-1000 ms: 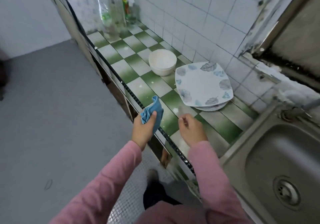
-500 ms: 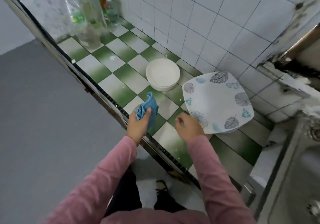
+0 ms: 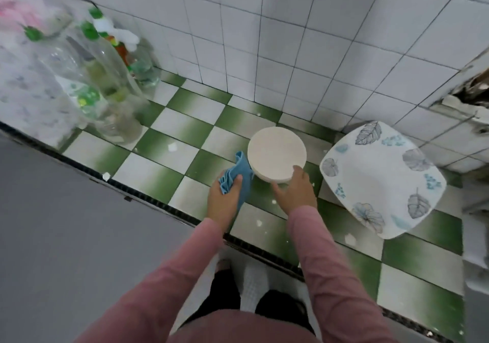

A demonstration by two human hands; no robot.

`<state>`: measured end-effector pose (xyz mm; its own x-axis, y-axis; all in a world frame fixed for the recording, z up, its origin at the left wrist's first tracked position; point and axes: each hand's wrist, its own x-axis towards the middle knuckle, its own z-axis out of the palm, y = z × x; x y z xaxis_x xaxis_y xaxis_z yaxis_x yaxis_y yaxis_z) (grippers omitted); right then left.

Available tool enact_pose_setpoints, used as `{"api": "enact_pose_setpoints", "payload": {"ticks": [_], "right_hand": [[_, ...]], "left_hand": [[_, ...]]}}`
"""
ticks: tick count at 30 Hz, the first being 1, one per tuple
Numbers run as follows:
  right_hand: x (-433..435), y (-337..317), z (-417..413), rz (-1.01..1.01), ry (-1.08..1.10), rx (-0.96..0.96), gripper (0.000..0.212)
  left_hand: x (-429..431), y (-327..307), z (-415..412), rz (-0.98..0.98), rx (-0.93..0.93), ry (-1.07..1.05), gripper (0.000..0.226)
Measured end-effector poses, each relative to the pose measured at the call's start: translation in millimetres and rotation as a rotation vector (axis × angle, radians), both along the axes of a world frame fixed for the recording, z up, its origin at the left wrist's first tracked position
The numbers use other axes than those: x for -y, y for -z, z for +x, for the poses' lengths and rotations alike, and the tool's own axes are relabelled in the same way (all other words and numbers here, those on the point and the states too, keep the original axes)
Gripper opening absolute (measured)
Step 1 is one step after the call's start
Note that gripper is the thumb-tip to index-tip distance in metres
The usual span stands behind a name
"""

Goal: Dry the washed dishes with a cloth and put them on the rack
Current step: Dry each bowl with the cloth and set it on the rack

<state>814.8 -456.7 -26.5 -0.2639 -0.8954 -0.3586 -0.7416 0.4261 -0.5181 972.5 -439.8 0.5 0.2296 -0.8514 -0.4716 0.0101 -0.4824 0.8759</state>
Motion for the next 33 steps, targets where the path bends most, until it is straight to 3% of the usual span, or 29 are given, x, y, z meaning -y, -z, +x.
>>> {"api": "enact_pose_setpoints", "payload": {"ticks": [4, 8, 17, 26, 33], "right_hand": [[22.8, 2.3, 2.7, -0.017, 0.021, -0.132, 0.086], [36.8, 12.1, -1.4, 0.059, 0.101, -0.069, 0.115], [68.5, 23.8, -4.3, 0.156, 0.062, -0.039, 0.146], [88.4, 27.2, 2.7, 0.216, -0.105, -0.188, 0.151], [92.6, 33.1, 6.6, 0.192, -0.085, -0.208, 0.15]], "left_hand": [[26.4, -1.5, 20.6, -0.06, 0.024, 0.063, 0.021], [48.0, 1.8, 23.5, -0.04, 0.019, 0.092, 0.02], [81.9, 5.4, 7.9, -0.047, 0.06, 0.118, 0.02], [107.0, 9.7, -5.5, -0.1, 0.065, 0.086, 0.019], [115.4, 11.8, -7.0, -0.131, 0.069, 0.08, 0.021]]}}
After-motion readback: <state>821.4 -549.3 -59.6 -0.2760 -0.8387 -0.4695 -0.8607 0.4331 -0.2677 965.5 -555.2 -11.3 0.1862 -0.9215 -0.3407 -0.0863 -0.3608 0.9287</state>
